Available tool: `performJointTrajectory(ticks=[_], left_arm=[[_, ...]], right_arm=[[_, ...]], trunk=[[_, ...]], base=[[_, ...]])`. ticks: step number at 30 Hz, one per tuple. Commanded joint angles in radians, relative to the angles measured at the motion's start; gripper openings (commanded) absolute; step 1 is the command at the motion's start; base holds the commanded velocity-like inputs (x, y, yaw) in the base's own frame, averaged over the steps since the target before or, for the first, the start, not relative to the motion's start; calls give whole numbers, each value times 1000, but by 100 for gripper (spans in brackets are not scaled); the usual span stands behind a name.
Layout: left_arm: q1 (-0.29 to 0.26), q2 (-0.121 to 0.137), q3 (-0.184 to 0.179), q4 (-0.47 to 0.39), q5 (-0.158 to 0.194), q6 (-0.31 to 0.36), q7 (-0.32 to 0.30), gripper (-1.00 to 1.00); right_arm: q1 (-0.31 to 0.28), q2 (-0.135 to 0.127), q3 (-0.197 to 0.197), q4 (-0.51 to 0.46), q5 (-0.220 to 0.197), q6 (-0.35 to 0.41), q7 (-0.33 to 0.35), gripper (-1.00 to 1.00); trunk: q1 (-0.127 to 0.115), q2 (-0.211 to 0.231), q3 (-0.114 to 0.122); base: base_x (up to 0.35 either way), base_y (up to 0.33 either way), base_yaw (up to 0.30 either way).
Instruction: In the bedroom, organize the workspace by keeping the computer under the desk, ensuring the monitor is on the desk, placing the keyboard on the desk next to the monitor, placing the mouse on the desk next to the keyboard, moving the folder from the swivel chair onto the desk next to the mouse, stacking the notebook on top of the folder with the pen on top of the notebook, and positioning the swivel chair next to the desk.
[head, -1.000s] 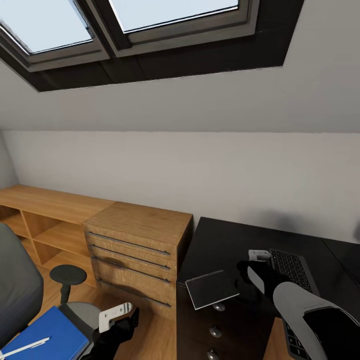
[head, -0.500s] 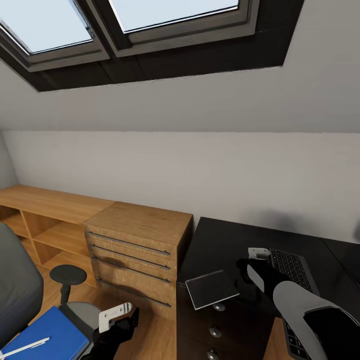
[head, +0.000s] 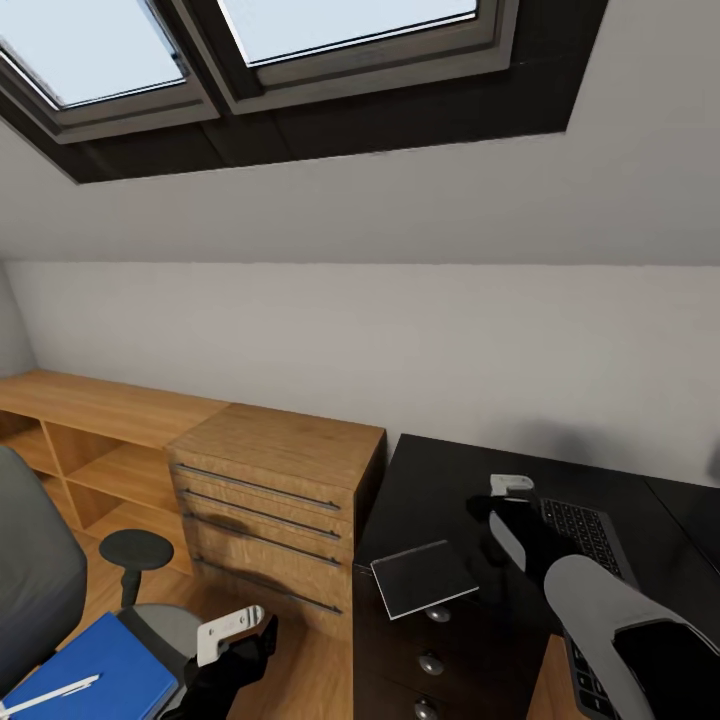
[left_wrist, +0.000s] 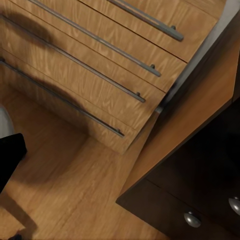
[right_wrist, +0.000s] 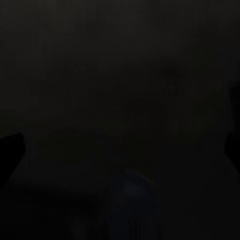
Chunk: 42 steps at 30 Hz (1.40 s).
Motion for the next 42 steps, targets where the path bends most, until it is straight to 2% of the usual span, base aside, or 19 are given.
performJointTrajectory(ticks=[1, 8, 14, 16, 17, 18, 20, 24, 26, 35, 42], left_arm=[[0, 0, -1, -2, 11, 4, 8, 100], [0, 0, -1, -2, 10, 4, 8, 100], [0, 0, -1, -1, 10, 4, 8, 100], [0, 0, 0, -1, 10, 4, 8, 100], [0, 0, 0, -1, 10, 4, 8, 100], [0, 0, 0, -1, 10, 4, 8, 100], [0, 0, 0, -1, 10, 4, 8, 100], [0, 0, 0, -1, 10, 4, 8, 100], [0, 0, 2, 1, 12, 5, 8, 100], [0, 1, 5, 2, 13, 5, 8, 100], [0, 1, 14, 2, 14, 5, 8, 100]], right_arm=[[3, -1, 8, -18, -10, 17, -7, 100], [61, -5, 7, -168, -10, 96, -12, 100], [150, -24, 2, -349, -14, 205, -13, 100], [207, -29, -18, -483, -28, 278, -15, 100], [224, -30, -26, -517, -31, 293, -17, 100], [267, -31, -50, -599, -35, 329, -28, 100], [318, -31, -81, -702, -39, 375, -47, 100], [357, -28, -102, -793, -42, 414, -65, 100], [373, -24, -111, -833, -45, 430, -72, 100], [377, -22, -114, -844, -44, 433, -74, 100], [377, -23, -115, -845, -43, 429, -74, 100]], trunk=[[0, -1, -1], [0, -1, -1], [0, -1, -1], [0, -1, -1], [0, -1, -1], [0, -1, -1], [0, -1, -1], [0, -1, -1], [0, -1, -1], [0, -1, -1], [0, -1, 5]], base=[[0, 0, 0], [0, 0, 0], [0, 0, 0], [0, 0, 0], [0, 0, 0], [0, 0, 0], [0, 0, 0], [0, 0, 0], [0, 0, 0], [0, 0, 0], [-166, 0, -172]])
